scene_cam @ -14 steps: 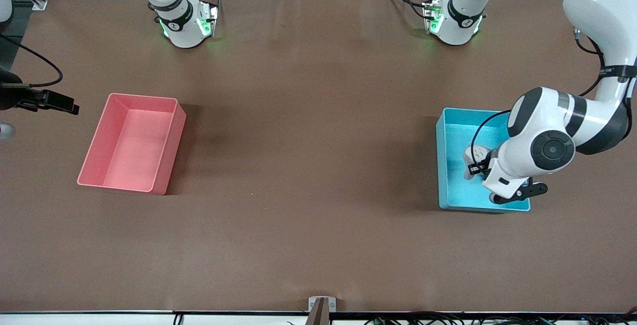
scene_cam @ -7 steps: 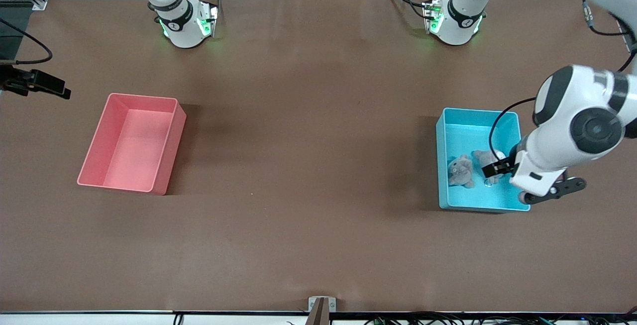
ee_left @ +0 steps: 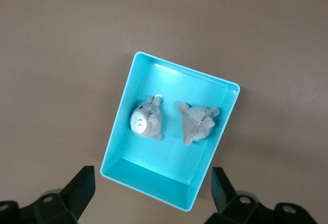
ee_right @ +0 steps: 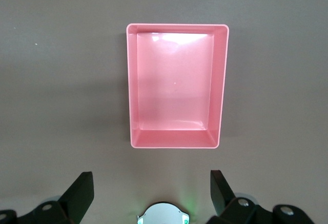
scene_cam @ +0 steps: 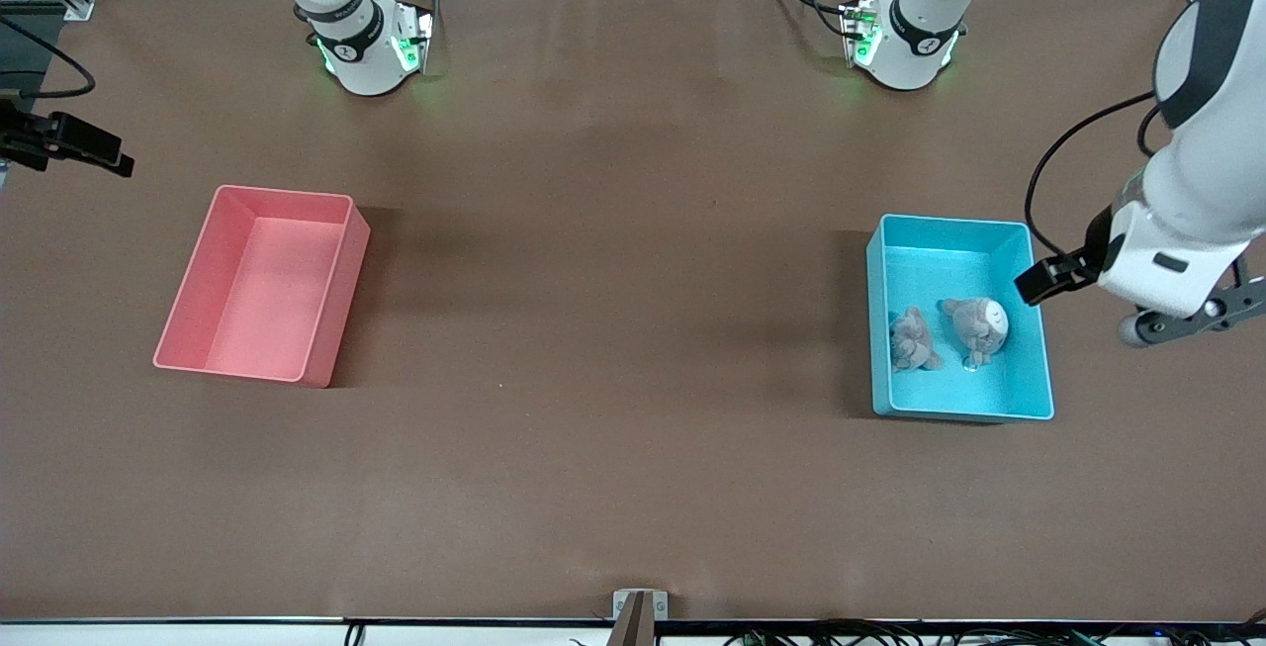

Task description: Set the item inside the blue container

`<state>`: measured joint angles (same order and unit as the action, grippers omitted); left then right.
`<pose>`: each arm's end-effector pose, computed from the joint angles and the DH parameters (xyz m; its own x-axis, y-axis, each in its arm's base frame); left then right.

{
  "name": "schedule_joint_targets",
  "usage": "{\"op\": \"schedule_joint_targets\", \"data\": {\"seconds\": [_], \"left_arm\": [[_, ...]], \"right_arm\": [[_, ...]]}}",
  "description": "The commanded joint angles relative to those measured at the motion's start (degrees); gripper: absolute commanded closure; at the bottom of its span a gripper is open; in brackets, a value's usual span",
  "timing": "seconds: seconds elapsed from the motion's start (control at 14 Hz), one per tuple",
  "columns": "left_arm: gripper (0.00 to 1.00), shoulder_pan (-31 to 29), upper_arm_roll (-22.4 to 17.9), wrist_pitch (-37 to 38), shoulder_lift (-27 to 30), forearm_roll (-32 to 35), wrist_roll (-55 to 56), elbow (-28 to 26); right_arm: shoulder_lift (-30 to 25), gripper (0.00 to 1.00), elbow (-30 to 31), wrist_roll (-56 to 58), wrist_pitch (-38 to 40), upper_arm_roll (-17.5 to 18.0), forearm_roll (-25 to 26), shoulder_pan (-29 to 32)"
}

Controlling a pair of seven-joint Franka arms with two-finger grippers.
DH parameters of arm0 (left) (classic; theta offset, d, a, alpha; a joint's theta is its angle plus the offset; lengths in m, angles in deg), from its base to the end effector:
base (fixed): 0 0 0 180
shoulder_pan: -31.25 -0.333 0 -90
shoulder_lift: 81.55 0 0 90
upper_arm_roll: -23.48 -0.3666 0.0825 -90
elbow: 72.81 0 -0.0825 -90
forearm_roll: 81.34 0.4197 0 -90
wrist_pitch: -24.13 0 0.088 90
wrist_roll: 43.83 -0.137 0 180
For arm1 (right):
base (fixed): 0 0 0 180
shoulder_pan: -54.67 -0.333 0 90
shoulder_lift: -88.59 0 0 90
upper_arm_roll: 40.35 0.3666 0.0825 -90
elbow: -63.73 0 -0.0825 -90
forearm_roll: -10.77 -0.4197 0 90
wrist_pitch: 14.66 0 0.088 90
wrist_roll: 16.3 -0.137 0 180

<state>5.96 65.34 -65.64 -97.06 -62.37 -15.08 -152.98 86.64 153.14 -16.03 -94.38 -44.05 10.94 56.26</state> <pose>0.6613 -0.0864 0.5992 0.9751 0.2180 0.0413 0.2218 -0.9636 -0.1495 0.5519 -0.0522 0.6556 0.9871 -0.0869 -0.1348 -0.0876 -0.9962 0.0001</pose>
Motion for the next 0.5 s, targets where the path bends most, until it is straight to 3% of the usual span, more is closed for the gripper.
{"op": "schedule_joint_targets", "data": {"seconds": [0.0, 0.22, 0.29, 0.43], "left_arm": [[0.0, -1.0, 0.3, 2.9, 3.6, -1.4, -5.5, -0.3], [0.0, -0.1, -1.0, 4.4, 7.1, -4.4, -11.0, -0.4], [0.0, 2.4, -3.6, 4.3, 7.9, -5.4, -12.0, -0.8], [0.0, 13.3, -15.9, 5.0, 9.6, -6.1, -14.8, -0.9]], "right_arm": [[-4.9, 0.0, 5.4, -0.8, -2.8, 0.3, -0.4, -0.5], [-6.6, 0.0, 5.6, -0.5, -3.6, 0.2, -0.4, -0.5], [-7.1, 0.0, 5.9, -0.4, -3.6, 0.2, -0.3, -0.5], [-7.2, 0.0, 6.4, -0.4, -4.0, 0.2, -0.3, -0.5]]}}
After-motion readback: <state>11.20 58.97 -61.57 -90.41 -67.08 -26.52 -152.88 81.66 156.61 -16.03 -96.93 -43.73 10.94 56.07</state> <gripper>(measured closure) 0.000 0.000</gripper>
